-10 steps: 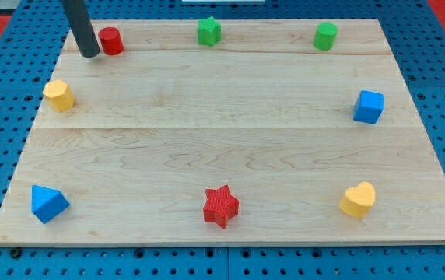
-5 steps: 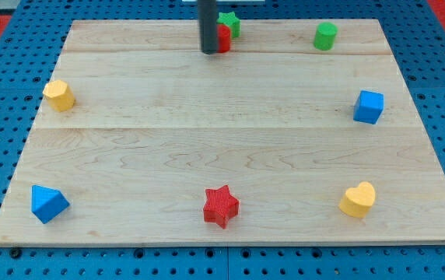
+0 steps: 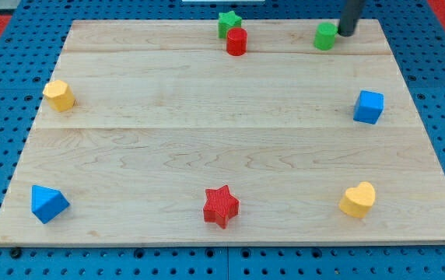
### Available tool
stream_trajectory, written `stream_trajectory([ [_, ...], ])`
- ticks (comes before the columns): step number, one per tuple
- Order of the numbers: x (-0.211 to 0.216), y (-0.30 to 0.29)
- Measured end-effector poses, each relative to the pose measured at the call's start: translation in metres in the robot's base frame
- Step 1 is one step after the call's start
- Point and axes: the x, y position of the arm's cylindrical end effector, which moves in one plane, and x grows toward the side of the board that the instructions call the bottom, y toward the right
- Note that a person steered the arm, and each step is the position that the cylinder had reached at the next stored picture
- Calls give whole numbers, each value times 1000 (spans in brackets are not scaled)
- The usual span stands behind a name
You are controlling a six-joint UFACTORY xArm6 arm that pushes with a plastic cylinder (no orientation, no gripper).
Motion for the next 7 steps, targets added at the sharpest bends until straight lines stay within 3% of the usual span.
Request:
stream_trajectory([
  [2, -4, -77],
  [3, -4, -26],
  [4, -4, -16],
  [6, 12, -28],
  [7, 22, -62],
])
